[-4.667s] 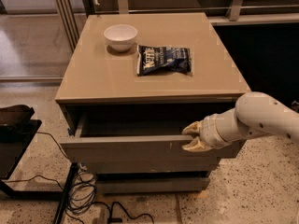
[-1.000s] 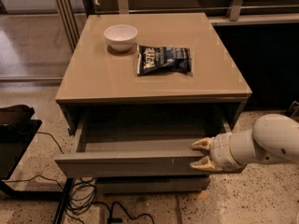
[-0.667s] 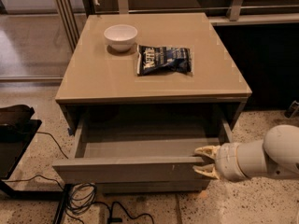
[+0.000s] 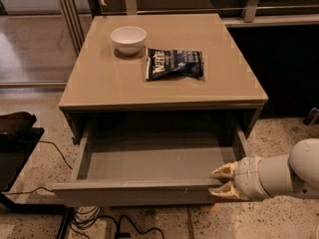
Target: Open top drawer
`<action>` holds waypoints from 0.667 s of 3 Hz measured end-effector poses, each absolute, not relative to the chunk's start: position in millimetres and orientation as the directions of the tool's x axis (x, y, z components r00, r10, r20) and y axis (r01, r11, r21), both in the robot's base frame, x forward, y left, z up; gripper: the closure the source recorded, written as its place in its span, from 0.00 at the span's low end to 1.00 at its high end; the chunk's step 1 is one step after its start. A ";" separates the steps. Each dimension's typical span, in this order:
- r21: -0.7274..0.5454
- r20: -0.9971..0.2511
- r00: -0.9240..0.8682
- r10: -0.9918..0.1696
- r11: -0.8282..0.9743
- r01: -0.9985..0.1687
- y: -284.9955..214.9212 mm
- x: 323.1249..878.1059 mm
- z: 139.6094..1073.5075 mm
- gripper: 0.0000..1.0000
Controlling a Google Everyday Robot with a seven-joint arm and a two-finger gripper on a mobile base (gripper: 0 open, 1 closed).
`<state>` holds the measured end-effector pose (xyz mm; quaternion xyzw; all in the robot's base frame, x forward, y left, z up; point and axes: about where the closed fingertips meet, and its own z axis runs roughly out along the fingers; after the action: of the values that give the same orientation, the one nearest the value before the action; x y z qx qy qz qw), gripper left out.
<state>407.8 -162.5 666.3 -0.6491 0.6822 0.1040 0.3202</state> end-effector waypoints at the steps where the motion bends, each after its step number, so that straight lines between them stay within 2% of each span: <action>1: -0.255 -0.579 0.027 -0.815 0.150 -0.955 -166.4 383.7 660.0 1.00; 2: -0.255 -0.579 0.027 -0.815 0.150 -0.955 -166.3 383.8 660.0 0.82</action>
Offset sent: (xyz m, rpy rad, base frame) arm -0.0249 -0.0041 -0.0063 0.0082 0.0181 -0.0124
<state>383.8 -166.3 660.0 -0.6426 0.6886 0.1107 0.3173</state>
